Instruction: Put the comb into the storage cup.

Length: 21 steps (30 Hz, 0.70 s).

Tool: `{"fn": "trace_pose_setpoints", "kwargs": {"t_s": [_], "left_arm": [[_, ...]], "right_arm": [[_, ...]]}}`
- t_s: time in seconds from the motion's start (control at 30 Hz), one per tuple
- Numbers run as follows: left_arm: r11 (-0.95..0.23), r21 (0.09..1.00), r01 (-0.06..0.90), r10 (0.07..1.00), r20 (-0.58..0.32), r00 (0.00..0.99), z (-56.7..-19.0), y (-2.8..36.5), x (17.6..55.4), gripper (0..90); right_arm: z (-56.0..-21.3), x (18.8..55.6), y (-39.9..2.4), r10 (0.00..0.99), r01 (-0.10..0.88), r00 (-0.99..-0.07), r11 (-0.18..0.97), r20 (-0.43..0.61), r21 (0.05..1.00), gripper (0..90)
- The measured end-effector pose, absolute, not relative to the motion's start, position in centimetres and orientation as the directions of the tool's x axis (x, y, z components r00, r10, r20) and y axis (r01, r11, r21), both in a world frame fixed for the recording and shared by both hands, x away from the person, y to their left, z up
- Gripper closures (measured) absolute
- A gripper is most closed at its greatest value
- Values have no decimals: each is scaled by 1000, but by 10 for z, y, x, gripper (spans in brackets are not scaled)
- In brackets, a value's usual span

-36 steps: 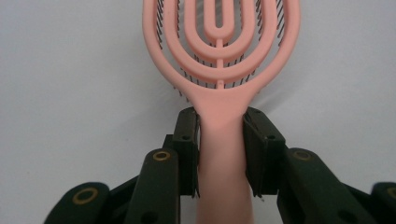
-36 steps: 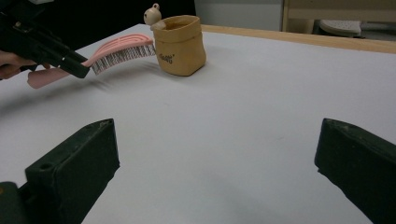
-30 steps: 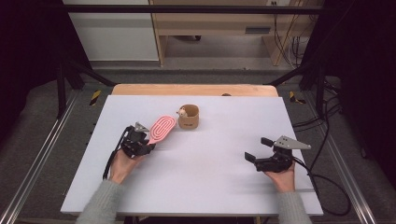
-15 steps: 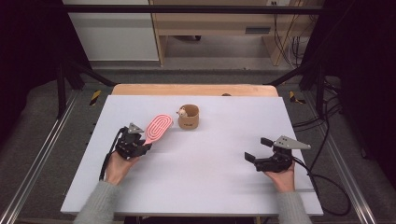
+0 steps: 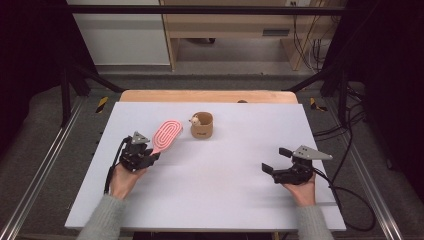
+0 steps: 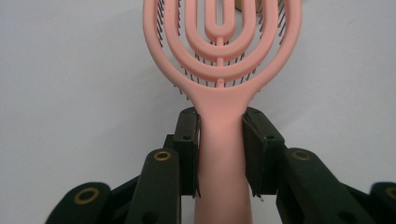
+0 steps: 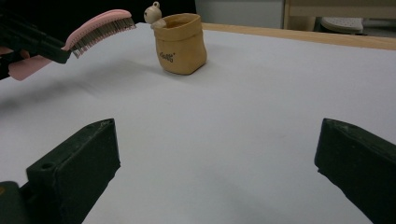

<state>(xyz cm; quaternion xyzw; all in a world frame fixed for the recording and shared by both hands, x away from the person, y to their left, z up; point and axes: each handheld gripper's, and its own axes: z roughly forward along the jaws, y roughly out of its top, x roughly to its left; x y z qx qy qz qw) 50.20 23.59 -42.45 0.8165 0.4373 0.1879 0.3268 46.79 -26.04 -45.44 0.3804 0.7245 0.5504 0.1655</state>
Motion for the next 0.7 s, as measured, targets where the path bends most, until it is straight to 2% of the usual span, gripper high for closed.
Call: {"fn": "trace_pose_setpoints", "kwargs": {"t_s": [0.7], "left_arm": [[-392,742,544,827,26,562,-413,230,493,686]], "right_arm": [[-452,467,-258,731,384,-653,94,198,918,4]]}}
